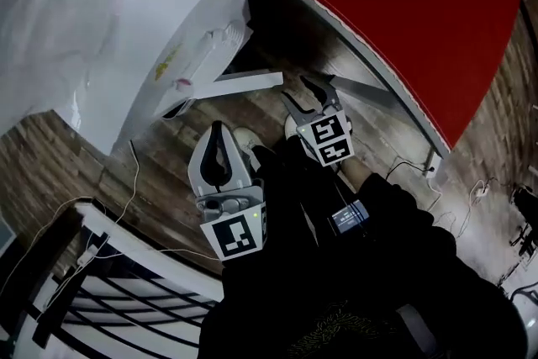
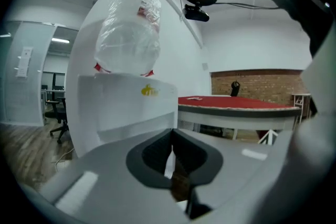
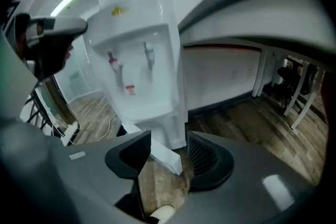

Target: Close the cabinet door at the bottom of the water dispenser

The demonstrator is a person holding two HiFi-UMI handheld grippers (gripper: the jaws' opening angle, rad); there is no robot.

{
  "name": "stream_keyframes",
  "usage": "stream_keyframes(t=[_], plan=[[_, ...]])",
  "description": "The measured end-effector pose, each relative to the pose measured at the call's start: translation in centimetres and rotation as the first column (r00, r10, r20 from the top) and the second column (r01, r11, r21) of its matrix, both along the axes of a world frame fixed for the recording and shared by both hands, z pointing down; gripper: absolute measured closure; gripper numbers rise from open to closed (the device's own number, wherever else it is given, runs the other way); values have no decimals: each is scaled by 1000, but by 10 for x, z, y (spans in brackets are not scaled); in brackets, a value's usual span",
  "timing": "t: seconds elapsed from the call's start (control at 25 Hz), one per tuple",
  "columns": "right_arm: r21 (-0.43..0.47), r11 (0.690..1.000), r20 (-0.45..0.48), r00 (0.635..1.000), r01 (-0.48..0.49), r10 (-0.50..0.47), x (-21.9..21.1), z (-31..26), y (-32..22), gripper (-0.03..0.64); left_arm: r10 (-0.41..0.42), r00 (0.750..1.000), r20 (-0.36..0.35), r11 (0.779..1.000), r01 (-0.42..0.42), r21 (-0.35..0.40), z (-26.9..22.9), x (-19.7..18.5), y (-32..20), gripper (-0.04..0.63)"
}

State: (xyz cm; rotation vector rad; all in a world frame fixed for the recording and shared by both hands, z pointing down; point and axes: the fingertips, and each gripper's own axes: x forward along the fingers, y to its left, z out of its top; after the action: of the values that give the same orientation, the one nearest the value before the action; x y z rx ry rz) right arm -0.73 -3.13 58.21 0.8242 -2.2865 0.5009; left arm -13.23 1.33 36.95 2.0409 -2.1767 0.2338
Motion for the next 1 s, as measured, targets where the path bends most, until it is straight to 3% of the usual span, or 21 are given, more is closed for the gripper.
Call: stream_keyframes(t=[0.12, 0.32, 0.56, 1.0], plan=[[-24, 1000, -72, 997, 1, -3, 6, 67, -1, 410, -3, 1000, -27, 998, 1, -60, 45, -4, 3, 589], [-58, 998, -121, 993, -18, 11, 10, 132, 1, 411, 35, 999, 10, 996, -34, -88, 99, -11, 1, 589], [-88, 995, -140, 990, -48, 35, 5, 154, -3, 420, 11, 1000, 0, 994, -11, -108, 129, -33, -8, 589], [-137, 990, -198, 979, 18, -46, 1, 184, 1, 428, 34, 999, -2, 995, -34, -98, 134, -29, -12, 589]])
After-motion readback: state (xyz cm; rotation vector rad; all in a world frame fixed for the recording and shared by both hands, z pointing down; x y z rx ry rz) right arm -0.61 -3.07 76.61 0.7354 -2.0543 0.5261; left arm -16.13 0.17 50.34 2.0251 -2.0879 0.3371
